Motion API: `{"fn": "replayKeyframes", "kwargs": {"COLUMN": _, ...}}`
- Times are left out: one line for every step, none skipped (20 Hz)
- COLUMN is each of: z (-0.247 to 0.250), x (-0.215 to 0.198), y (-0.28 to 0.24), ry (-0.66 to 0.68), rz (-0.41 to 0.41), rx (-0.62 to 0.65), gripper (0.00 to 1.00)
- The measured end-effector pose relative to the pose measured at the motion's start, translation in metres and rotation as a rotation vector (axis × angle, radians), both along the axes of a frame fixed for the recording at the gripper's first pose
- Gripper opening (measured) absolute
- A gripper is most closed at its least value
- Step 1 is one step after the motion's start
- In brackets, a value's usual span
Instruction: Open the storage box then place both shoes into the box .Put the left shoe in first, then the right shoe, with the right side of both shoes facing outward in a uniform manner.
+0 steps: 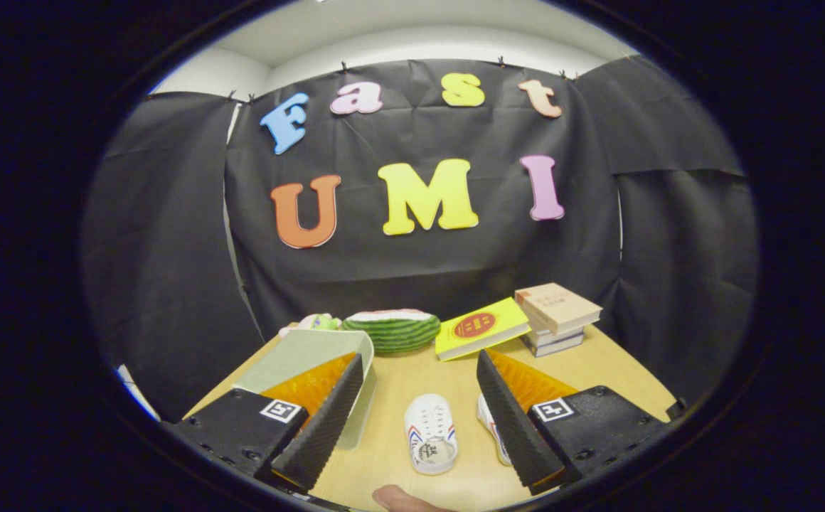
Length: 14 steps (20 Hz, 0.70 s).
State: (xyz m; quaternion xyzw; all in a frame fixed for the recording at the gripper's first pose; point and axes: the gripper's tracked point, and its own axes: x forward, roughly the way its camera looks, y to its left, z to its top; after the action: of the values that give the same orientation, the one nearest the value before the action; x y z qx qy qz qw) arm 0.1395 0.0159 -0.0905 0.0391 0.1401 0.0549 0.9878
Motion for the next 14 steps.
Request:
{"fn": "replayKeyframes", "kwargs": {"z": -0.008, "x": 0.018, "y": -0.002, "ry": 0.022, "rz": 0.003, "rx": 0.028, "gripper": 1.00}}
{"fn": "replayKeyframes", "kwargs": {"z": -0.018, "x": 0.034, "y": -0.004, "ry": 0.056, "rz": 0.007, "rx": 0.043, "gripper": 1.00}}
{"fn": "replayKeyframes", "kwargs": {"z": -0.029, "x": 0.050, "y": -0.002, "ry": 0.088, "rz": 0.020, "rx": 0.067, "gripper": 0.99}}
{"fn": "replayKeyframes", "kwargs": {"z": -0.041, "x": 0.065, "y": 0.003, "ry": 0.127, "rz": 0.047, "rx": 0.087, "gripper": 0.97}}
{"fn": "replayKeyframes", "kwargs": {"z": -0.054, "x": 0.077, "y": 0.011, "ry": 0.172, "rz": 0.083, "rx": 0.111, "gripper": 0.97}}
{"fn": "replayKeyframes", "kwargs": {"z": -0.068, "x": 0.089, "y": 0.019, "ry": 0.227, "rz": 0.117, "rx": 0.136, "gripper": 0.97}}
{"fn": "replayKeyframes", "kwargs": {"z": -0.082, "x": 0.098, "y": 0.024, "ry": 0.286, "rz": 0.144, "rx": 0.157, "gripper": 0.98}}
{"fn": "replayKeyframes", "kwargs": {"z": -0.095, "x": 0.109, "y": 0.029, "ry": 0.334, "rz": 0.171, "rx": 0.186, "gripper": 0.97}}
{"fn": "replayKeyframes", "kwargs": {"z": -0.110, "x": 0.119, "y": 0.034, "ry": 0.388, "rz": 0.198, "rx": 0.207, "gripper": 0.98}}
{"fn": "replayKeyframes", "kwargs": {"z": -0.122, "x": 0.128, "y": 0.039, "ry": 0.424, "rz": 0.222, "rx": 0.246, "gripper": 0.98}}
{"fn": "replayKeyframes", "kwargs": {"z": -0.134, "x": 0.137, "y": 0.045, "ry": 0.468, "rz": 0.255, "rx": 0.283, "gripper": 0.98}}
{"fn": "replayKeyframes", "kwargs": {"z": -0.141, "x": 0.145, "y": 0.052, "ry": 0.498, "rz": 0.298, "rx": 0.341, "gripper": 0.98}}
{"fn": "replayKeyframes", "kwargs": {"z": -0.143, "x": 0.150, "y": 0.063, "ry": 0.522, "rz": 0.343, "rx": 0.415, "gripper": 0.98}}
{"fn": "replayKeyframes", "kwargs": {"z": -0.144, "x": 0.154, "y": 0.073, "ry": 0.555, "rz": 0.399, "rx": 0.490, "gripper": 0.97}}
